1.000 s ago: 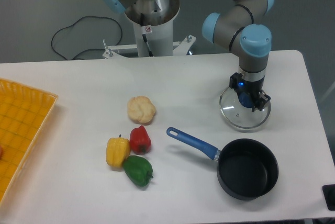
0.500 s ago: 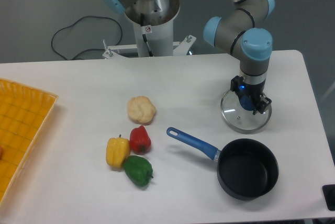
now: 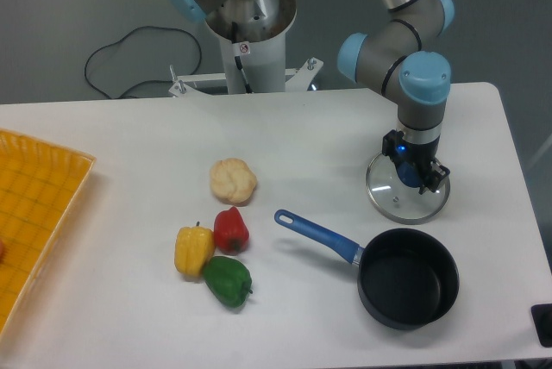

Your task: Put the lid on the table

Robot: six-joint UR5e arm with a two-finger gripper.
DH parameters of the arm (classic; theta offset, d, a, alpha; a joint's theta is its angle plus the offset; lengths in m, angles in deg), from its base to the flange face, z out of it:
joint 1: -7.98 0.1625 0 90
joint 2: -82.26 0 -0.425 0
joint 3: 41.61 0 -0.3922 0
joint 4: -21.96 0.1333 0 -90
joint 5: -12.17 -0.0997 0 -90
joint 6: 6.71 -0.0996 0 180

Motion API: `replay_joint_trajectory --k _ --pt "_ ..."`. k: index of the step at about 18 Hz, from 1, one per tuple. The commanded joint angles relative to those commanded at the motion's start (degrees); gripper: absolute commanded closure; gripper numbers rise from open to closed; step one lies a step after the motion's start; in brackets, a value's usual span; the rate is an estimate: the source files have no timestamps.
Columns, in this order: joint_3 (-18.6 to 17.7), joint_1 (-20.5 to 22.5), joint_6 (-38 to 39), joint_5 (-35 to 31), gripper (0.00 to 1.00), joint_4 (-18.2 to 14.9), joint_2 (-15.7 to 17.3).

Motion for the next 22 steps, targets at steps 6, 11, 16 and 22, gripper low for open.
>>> replay_joint_trajectory --k 6,11,16,22 --pt "0.0 0.2 0.0 0.4 0.46 0.4 -0.4" --pt "0.0 0.3 0.0 0.4 0.47 0.7 -0.6" --pt "0.0 0.4 -0.1 0.4 0.44 0.8 -0.7" --pt "0.0 0.3 -0.3 0.4 0.28 0.7 -0.7"
